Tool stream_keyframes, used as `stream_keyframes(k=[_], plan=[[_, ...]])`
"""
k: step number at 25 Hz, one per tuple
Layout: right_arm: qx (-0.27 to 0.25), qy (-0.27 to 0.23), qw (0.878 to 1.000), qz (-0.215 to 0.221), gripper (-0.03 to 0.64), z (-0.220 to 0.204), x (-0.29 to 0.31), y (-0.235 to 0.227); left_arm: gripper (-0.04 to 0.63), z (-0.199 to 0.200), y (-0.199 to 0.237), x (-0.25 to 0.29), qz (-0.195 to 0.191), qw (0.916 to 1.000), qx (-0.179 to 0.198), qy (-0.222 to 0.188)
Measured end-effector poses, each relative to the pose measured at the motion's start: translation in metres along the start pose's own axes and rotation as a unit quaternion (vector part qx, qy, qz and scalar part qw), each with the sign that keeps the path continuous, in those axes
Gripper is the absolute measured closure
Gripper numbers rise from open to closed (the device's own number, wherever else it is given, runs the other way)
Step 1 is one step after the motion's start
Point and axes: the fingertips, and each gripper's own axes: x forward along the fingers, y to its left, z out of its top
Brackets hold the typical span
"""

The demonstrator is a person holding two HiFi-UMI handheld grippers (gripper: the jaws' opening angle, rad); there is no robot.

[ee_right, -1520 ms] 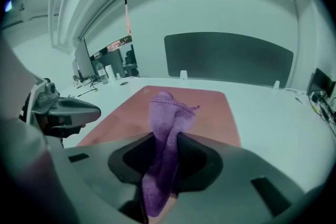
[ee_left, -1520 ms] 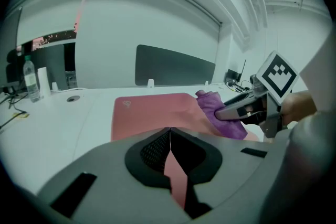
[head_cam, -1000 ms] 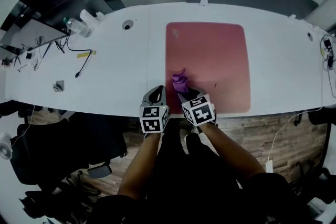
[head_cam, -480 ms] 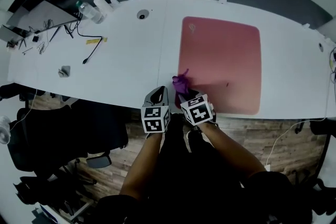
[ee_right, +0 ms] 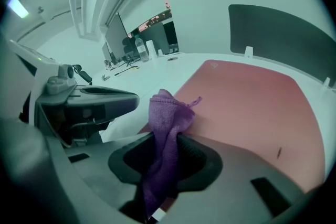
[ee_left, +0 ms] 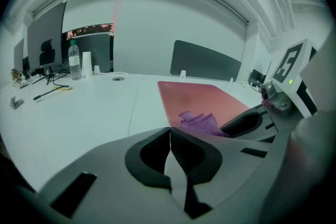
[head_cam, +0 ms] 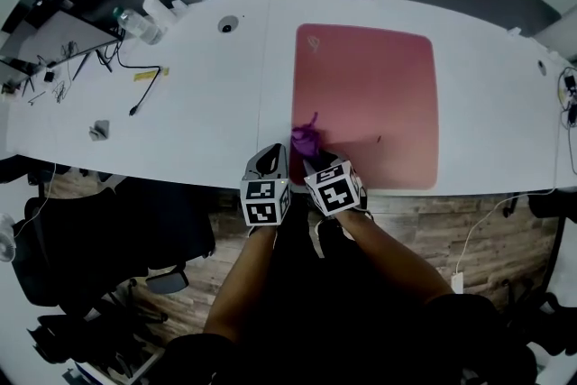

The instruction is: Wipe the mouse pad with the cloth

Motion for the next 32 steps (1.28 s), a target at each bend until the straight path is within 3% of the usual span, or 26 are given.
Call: stream_keyframes(k=[15, 32], plan=[[0.049, -0.023, 0.997, -0.059, 0.489, -0.03, -0.037, -0.068, 0.572, 0.008, -0.06, 0.02, -0.053, 0.9976, 0.043, 0.009], [0.137, -0.036, 0.978, -0.153, 0.485, -0.086, -0.11, -0.168, 0.572, 0.021, -0.159, 0.046, -0.144, 0.9838, 0.106, 0.011]])
